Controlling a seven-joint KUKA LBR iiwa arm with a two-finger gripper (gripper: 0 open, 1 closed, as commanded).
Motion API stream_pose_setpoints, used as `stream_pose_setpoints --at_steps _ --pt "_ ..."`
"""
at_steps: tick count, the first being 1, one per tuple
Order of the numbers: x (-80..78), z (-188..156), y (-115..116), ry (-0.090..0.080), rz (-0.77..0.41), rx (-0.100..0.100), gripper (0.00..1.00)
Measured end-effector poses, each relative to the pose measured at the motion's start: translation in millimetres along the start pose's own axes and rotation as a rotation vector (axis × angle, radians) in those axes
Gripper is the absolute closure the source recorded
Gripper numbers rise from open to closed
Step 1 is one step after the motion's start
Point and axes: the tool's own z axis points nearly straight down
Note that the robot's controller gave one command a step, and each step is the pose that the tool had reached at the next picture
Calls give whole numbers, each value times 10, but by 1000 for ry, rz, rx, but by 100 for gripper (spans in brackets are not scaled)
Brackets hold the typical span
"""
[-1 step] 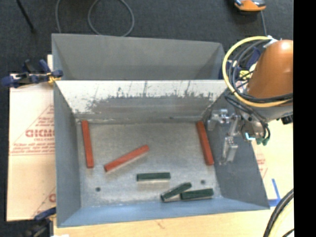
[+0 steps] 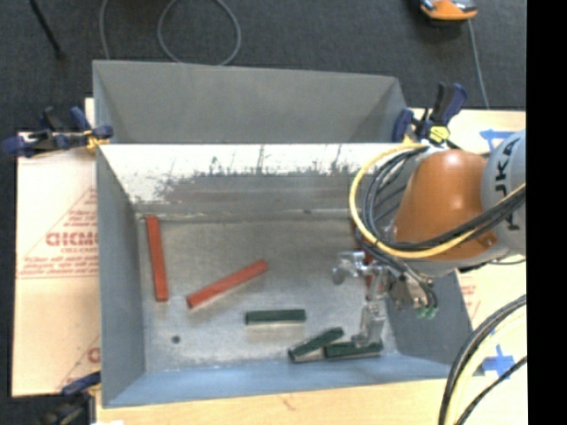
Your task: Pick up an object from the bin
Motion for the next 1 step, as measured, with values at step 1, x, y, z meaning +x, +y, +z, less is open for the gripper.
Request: stream_pose_setpoints --at_steps 1 --pt "-42 771 571 -3 -3 -1 0"
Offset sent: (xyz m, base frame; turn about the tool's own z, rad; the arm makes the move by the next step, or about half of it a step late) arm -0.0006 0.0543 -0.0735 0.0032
